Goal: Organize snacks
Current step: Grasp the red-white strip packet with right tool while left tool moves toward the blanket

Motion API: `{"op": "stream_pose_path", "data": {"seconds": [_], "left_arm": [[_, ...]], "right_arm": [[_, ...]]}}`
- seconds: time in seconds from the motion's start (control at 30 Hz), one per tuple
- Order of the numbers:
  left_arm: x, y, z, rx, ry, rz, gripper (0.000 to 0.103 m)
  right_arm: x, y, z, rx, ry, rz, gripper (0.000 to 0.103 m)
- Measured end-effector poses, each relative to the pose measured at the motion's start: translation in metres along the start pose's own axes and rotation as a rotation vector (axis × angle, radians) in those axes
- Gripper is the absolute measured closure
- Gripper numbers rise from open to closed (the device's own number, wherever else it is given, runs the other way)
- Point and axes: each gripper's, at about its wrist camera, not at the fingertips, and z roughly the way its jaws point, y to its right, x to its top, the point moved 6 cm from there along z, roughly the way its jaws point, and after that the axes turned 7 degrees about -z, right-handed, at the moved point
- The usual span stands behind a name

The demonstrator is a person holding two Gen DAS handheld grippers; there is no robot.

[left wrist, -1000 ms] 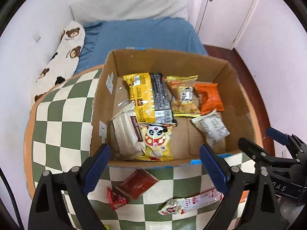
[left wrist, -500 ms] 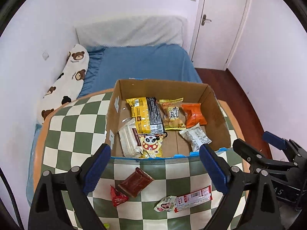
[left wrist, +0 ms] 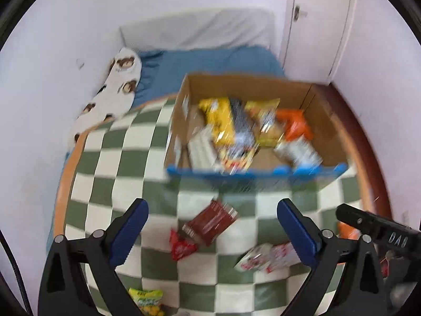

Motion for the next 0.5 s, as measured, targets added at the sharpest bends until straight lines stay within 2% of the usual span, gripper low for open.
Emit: {"op": "stream_pose_path", "data": {"seconds": [0.1, 0.23, 0.4, 0.5], "left_arm": [[-0.031, -0.012, 0.031, 0.054, -0.081, 0.0, 0.003], [-0.065, -0.03, 0.061, 0.109, -0.159, -0.012, 0.003], [-0.089, -0.053, 0.083, 0.154, -0.217, -0.051, 0.003], [-0.098, -0.06, 0.09, 0.164, -0.241, -0.062, 0.003]], "right_arm": [[-0.041, 0.033, 0.054, 0.076, -0.142, 0.196, 0.005], [-0.083, 0.063, 0.104, 0.127, -0.249, 0.405, 0.005], [-0.106, 0.075, 0.147, 0.125, -0.304, 0.544, 0.006], [-0.111, 0.077, 0.164, 0.124, -0.304, 0.613, 0.007]]}}
